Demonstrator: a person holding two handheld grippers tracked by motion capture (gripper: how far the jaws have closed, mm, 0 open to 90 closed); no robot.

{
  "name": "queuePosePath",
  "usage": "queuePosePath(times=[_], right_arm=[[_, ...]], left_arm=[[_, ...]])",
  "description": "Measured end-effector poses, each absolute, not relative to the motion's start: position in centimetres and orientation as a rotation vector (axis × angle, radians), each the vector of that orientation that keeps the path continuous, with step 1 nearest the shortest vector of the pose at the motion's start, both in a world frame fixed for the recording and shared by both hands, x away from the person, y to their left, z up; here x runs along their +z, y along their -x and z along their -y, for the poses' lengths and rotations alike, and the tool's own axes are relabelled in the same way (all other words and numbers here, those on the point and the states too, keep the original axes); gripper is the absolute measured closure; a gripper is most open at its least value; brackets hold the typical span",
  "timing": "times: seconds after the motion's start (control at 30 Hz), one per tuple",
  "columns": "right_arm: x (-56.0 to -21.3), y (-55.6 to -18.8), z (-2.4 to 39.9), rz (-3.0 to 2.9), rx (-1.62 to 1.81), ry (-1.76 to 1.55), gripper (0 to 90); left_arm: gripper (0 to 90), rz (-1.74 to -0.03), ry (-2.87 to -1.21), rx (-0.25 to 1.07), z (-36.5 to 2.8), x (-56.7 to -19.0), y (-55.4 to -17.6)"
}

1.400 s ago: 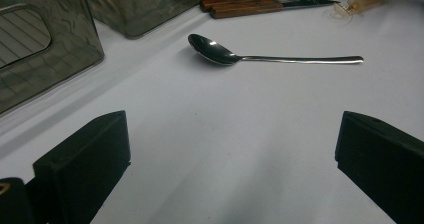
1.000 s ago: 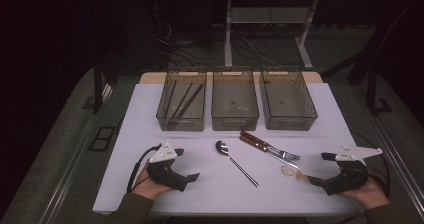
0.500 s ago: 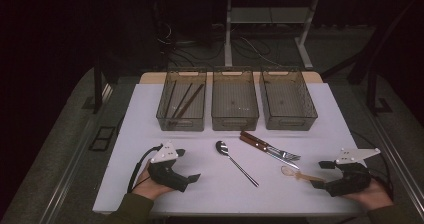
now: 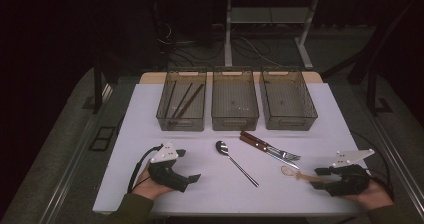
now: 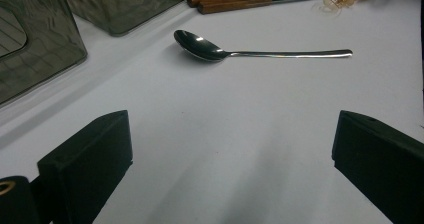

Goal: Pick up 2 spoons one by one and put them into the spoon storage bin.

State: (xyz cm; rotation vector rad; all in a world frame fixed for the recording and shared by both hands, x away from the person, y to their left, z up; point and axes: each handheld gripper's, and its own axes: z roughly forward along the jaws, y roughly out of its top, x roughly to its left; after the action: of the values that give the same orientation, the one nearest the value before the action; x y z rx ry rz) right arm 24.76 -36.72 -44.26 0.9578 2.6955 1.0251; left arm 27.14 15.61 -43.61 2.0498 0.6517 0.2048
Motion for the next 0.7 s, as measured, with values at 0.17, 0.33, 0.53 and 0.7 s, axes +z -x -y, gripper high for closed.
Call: queuePosePath(times=[0.17,0.33,0.53,0.7], right_arm=[[-44.31,-24.68,36.62,-2.709,0.996,-0.921,58.5],[-44.28,-24.63,36.44,-2.710,0.959,-0.877,62.5],[-44.23,-24.48,36.19,-2.719,0.935,-0.813,69.3],[-44.29,-24.39,36.19,-2.719,0.939,-0.770,71.8]], left_arm=[[1.8,-0.651,-2.052,0.202,-15.57,-43.64,-27.16],[2.0,-0.653,-2.055,0.200,-15.53,-43.68,-27.16],[2.3,-0.654,-2.059,0.196,-15.50,-43.72,-27.18],[2.7,-0.649,-2.067,0.194,-15.49,-43.74,-27.20]])
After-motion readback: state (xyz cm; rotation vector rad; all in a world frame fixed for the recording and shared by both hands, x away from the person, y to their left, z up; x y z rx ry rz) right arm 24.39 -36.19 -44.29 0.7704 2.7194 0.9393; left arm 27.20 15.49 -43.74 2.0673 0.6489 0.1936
